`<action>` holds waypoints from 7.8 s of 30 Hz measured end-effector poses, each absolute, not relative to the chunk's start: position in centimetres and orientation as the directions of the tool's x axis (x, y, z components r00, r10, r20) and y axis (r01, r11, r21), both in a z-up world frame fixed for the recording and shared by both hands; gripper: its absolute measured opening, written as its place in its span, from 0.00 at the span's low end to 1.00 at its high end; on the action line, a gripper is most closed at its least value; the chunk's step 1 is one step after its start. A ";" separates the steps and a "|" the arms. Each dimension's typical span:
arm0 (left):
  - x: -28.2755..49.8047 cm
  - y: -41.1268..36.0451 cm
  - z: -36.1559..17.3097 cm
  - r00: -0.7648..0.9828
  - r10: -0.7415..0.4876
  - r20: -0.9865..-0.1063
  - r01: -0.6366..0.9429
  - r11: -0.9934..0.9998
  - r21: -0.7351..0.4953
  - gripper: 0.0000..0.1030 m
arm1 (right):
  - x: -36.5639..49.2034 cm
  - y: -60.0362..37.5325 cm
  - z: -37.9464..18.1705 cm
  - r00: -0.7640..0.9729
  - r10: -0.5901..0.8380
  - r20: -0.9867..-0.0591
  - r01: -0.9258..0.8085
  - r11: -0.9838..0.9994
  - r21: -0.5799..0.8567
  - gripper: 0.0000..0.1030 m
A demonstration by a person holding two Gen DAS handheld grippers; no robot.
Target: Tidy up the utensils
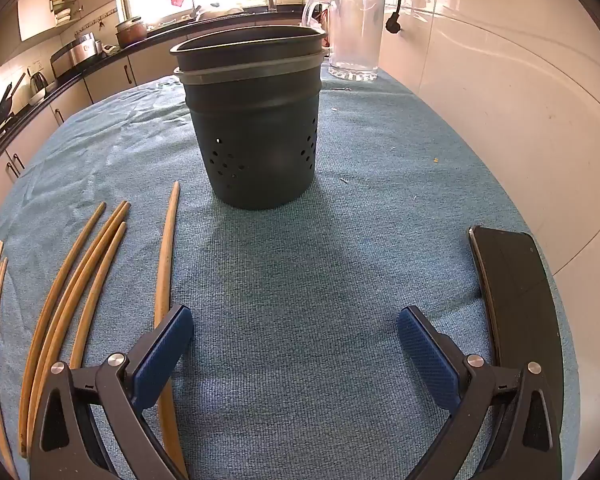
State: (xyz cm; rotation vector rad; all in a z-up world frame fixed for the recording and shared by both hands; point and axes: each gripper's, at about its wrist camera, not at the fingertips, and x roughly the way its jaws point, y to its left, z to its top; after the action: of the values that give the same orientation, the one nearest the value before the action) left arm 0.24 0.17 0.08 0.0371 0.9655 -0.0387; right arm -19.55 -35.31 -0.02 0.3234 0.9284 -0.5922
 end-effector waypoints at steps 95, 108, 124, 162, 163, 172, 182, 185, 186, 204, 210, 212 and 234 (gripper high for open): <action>-20.5 -3.9 6.1 0.794 -0.149 -0.589 0.254 0.962 0.099 1.00 | -31.5 -23.6 7.5 0.715 -0.327 -0.619 0.452 0.890 0.053 0.91; -14.4 -1.7 6.9 0.666 -0.267 -0.697 0.353 0.935 -0.020 0.83 | -31.5 -25.8 7.4 0.697 -0.303 -0.650 0.458 0.886 0.078 0.83; -5.7 -5.2 1.9 0.420 -0.284 -0.862 0.462 0.885 -0.067 0.35 | -29.9 -29.2 7.3 0.680 -0.121 -0.723 0.389 0.896 0.216 0.44; -1.2 -3.4 1.6 0.442 -0.245 -0.863 0.366 0.928 -0.075 0.08 | -10.5 -33.4 2.0 0.404 -0.056 -0.913 0.399 0.909 0.121 0.10; -1.1 -3.2 1.6 0.442 -0.250 -0.862 0.359 0.929 -0.086 0.08 | -10.6 -33.2 2.0 0.408 -0.056 -0.911 0.392 0.912 0.120 0.08; -2.3 -2.0 3.8 0.480 -0.319 -0.817 0.334 0.928 -0.166 0.06 | -13.8 -32.0 6.3 0.570 0.005 -0.822 0.347 0.905 0.246 0.07; -6.9 -1.8 10.6 0.583 -0.412 -0.700 0.374 0.901 -0.219 0.06 | -22.5 -29.6 12.8 0.785 -0.065 -0.616 0.303 0.907 0.291 0.08; -8.2 -2.2 12.1 0.597 -0.432 -0.676 0.400 0.891 -0.216 0.06 | -23.5 -29.4 13.4 0.801 -0.066 -0.595 0.294 0.909 0.296 0.07; -8.6 -2.3 12.5 0.604 -0.435 -0.668 0.404 0.889 -0.214 0.06 | -24.0 -29.3 13.6 0.808 -0.068 -0.586 0.291 0.910 0.295 0.08; -12.6 -3.6 16.8 0.625 -0.483 -0.613 0.462 0.862 -0.208 0.06 | -27.7 -29.9 15.5 0.861 -0.074 -0.503 0.275 0.900 0.338 0.08; -12.7 -5.1 18.2 0.626 -0.496 -0.602 0.488 0.851 -0.193 0.06 | -28.2 -30.8 16.1 0.875 -0.076 -0.478 0.276 0.889 0.364 0.08; -12.6 -5.9 18.8 0.627 -0.502 -0.596 0.500 0.846 -0.186 0.06 | -28.2 -31.2 16.3 0.878 -0.080 -0.471 0.278 0.887 0.369 0.08; -10.6 -20.0 26.4 0.550 -0.651 -0.522 0.666 0.720 -0.196 0.06 | -28.0 -39.5 23.6 0.914 -0.224 -0.339 0.355 0.846 0.398 0.08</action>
State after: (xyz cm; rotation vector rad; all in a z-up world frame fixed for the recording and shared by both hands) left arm -10.63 -20.00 26.44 0.0264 0.6071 -0.7795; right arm -28.01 -39.55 23.59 0.4725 0.2872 -0.3097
